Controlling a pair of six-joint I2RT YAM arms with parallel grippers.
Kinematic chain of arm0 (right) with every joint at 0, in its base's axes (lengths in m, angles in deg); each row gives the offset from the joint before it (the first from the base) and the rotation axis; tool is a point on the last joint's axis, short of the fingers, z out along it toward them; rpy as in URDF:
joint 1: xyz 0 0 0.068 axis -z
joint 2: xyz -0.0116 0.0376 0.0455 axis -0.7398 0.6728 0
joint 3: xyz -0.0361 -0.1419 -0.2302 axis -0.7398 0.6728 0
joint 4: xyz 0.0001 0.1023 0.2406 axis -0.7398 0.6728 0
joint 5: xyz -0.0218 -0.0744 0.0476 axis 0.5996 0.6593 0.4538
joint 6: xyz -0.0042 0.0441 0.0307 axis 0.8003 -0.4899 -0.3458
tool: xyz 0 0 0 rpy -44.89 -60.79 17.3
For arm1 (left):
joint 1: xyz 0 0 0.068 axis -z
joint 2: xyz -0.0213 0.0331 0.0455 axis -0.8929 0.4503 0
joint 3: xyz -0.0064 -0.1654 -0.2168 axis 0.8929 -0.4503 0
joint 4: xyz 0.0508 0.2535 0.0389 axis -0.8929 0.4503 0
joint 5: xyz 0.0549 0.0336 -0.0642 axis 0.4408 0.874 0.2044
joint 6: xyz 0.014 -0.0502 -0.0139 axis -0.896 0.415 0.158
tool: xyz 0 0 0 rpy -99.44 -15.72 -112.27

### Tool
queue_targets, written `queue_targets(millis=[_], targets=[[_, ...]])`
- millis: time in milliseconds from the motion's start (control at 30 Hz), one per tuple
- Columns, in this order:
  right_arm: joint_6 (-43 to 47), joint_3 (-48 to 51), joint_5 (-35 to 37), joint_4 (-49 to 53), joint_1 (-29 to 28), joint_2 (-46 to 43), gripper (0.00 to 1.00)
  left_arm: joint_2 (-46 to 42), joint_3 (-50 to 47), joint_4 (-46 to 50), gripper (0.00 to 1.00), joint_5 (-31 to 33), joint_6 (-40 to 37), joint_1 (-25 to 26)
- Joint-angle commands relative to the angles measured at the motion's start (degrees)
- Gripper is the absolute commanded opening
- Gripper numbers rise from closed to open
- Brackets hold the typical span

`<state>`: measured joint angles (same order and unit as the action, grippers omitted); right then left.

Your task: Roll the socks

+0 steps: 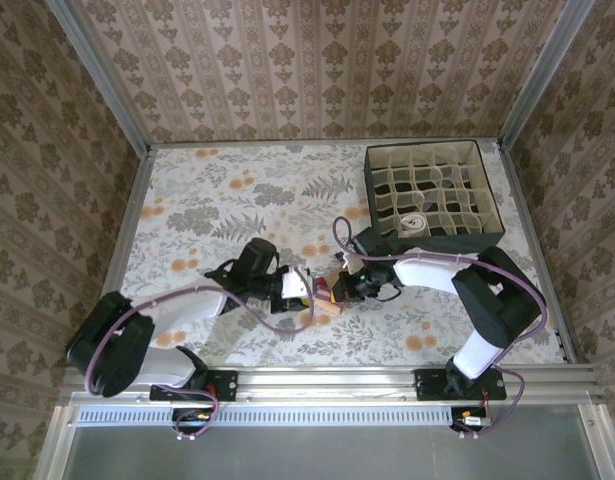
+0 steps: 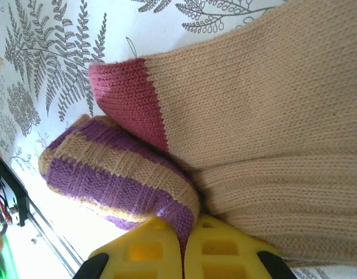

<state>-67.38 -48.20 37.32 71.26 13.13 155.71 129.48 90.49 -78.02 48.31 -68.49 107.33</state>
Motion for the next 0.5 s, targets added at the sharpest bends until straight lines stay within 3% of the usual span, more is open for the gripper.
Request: queue_targets(millis=[0, 233, 467], targets=[[2.1, 0.5, 5.3, 8.7, 0.4, 3.7, 0.02, -4.3, -3.5, -7.6, 0.34, 11.8, -10.9, 4.2], [5.3, -3.6, 3.0, 12.9, 0.6, 7.9, 0.02, -1.0, -0.8, -4.0, 0.35, 18.7, -21.0, 9.1], [7.2, -8.0, 0.9, 17.0, 1.3, 12.5, 0.04, 6.5, 2.8, -2.7, 0.36, 21.2, -24.2, 11.9]])
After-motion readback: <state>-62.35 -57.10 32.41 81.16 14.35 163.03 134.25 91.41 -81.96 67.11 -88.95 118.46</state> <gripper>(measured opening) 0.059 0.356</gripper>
